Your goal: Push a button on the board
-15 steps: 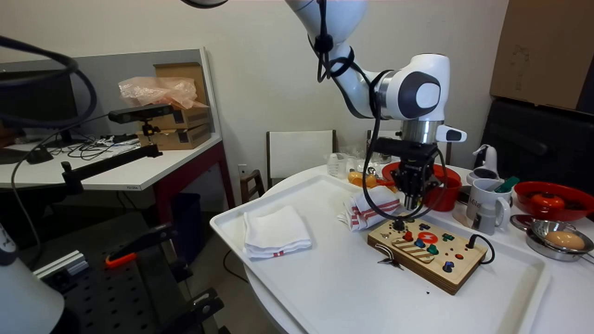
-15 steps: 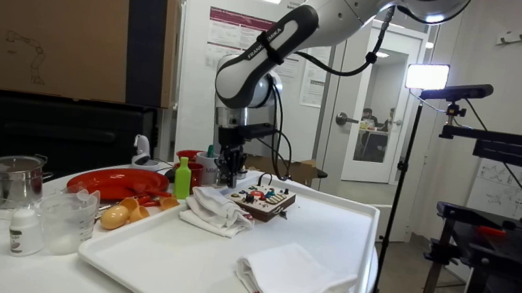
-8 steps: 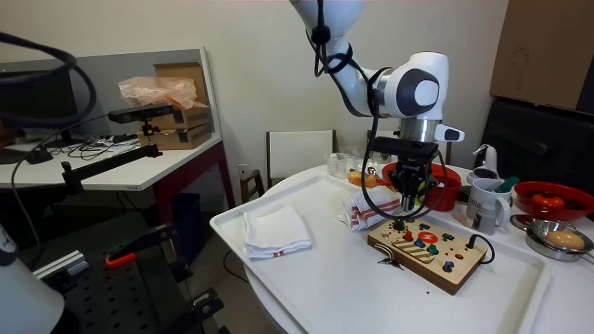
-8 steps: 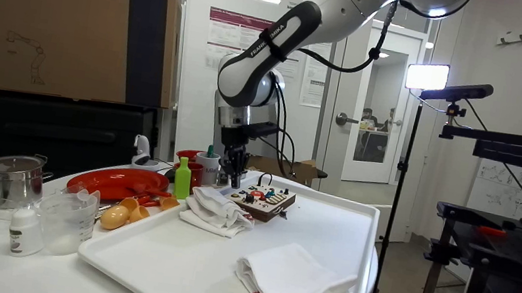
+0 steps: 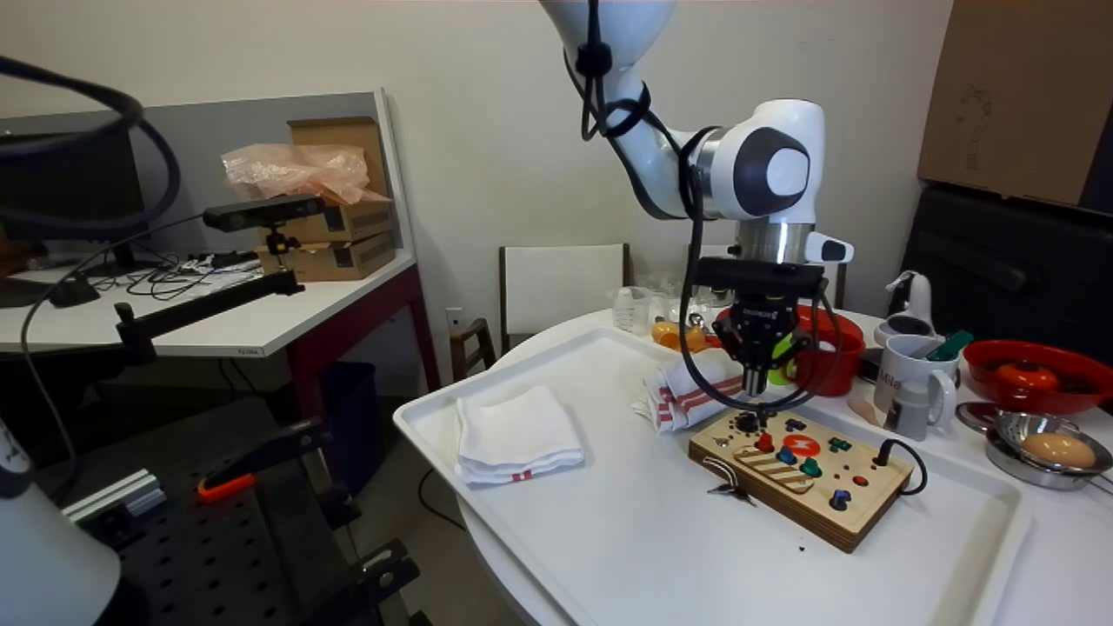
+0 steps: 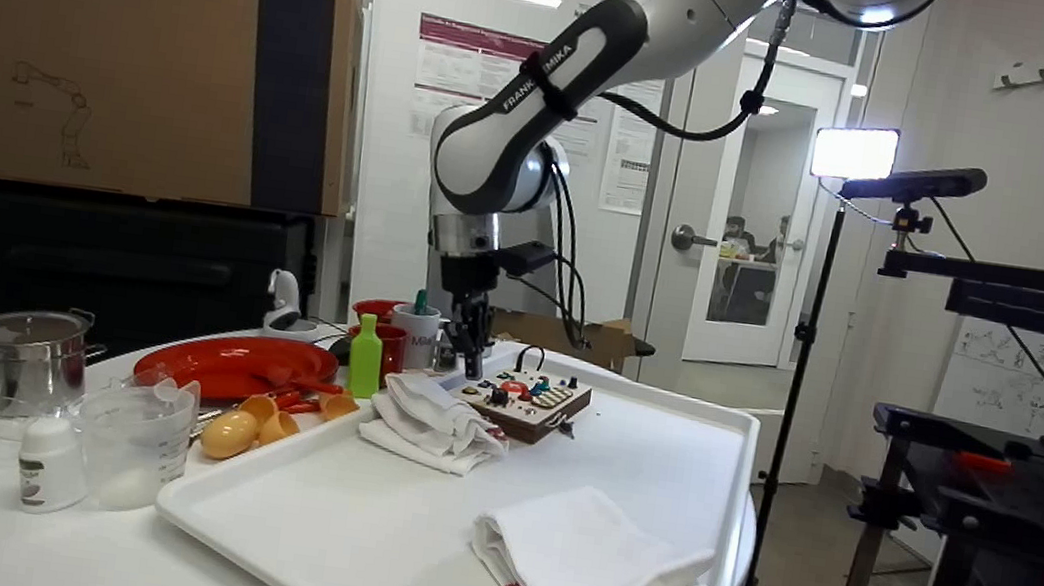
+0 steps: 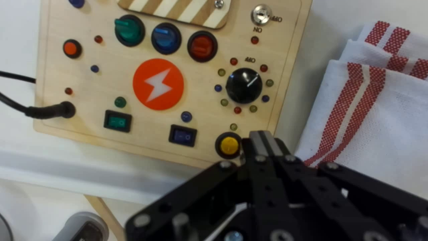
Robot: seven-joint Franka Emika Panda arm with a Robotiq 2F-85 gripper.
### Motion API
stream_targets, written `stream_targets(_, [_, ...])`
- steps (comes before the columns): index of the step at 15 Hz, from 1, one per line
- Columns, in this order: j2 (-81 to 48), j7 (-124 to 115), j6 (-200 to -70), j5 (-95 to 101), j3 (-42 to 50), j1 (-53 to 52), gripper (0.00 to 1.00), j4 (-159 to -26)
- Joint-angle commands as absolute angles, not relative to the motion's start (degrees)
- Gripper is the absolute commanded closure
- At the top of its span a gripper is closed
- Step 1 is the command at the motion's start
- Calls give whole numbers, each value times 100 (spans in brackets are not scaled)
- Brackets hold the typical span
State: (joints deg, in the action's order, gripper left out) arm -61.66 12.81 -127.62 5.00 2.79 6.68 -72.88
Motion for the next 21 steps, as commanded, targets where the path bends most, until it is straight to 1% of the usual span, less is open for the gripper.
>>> stream_targets(1, [-6104,1277,-12642,611,310,647,100,-7334])
stream_targets(12, [-6334,1124,-12683,589,342,635,100,-7053])
stream_targets(21, [-6712,848,-12648,540,393,656,100,-6571])
